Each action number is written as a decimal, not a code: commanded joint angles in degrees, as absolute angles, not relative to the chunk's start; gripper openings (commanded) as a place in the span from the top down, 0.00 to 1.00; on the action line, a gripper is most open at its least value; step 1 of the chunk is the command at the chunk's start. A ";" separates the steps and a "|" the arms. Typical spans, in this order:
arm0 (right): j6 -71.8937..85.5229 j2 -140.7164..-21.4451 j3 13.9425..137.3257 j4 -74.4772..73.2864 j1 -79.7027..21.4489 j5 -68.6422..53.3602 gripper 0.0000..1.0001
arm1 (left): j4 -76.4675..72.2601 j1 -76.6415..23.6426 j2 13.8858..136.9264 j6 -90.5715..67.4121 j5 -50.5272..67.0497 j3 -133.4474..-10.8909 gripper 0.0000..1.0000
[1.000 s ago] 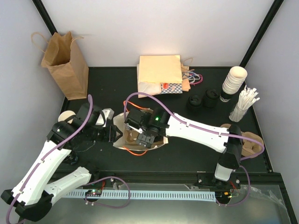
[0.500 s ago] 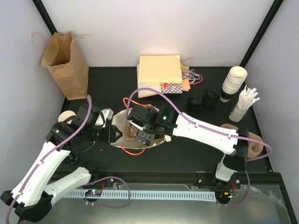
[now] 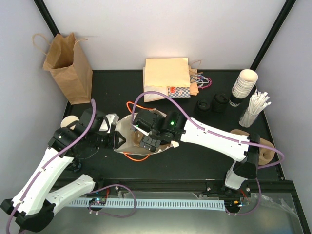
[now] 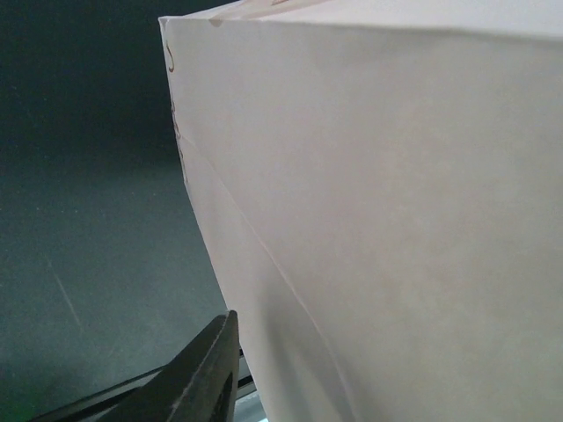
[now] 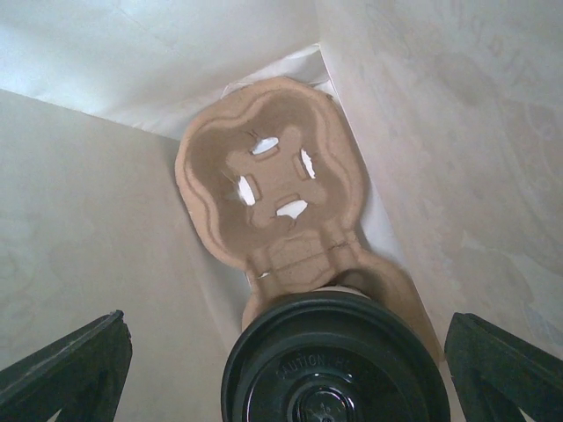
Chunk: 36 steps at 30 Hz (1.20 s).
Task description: Pack the takeout coffee
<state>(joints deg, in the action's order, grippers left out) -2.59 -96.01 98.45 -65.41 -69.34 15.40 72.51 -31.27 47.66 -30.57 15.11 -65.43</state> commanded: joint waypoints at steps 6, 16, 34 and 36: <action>-1.59 -93.93 96.32 -61.57 -69.34 13.00 0.00 | 73.45 -31.62 50.36 -28.83 14.35 -70.38 0.75; -0.78 -96.11 93.25 -58.77 -73.14 18.76 0.00 | 74.68 -31.57 56.87 -25.95 15.72 -74.87 0.99; -4.74 -88.62 93.27 -49.45 -77.77 24.20 0.00 | 78.14 -31.07 65.57 -23.46 15.63 -77.04 0.99; -4.52 -87.30 93.15 -48.73 -77.78 24.12 0.00 | 78.20 -31.03 65.78 -23.28 15.48 -76.79 0.98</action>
<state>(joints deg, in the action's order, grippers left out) -3.79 -93.80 91.57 -57.91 -77.01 22.20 76.75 -31.20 64.51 -24.10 16.32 -76.27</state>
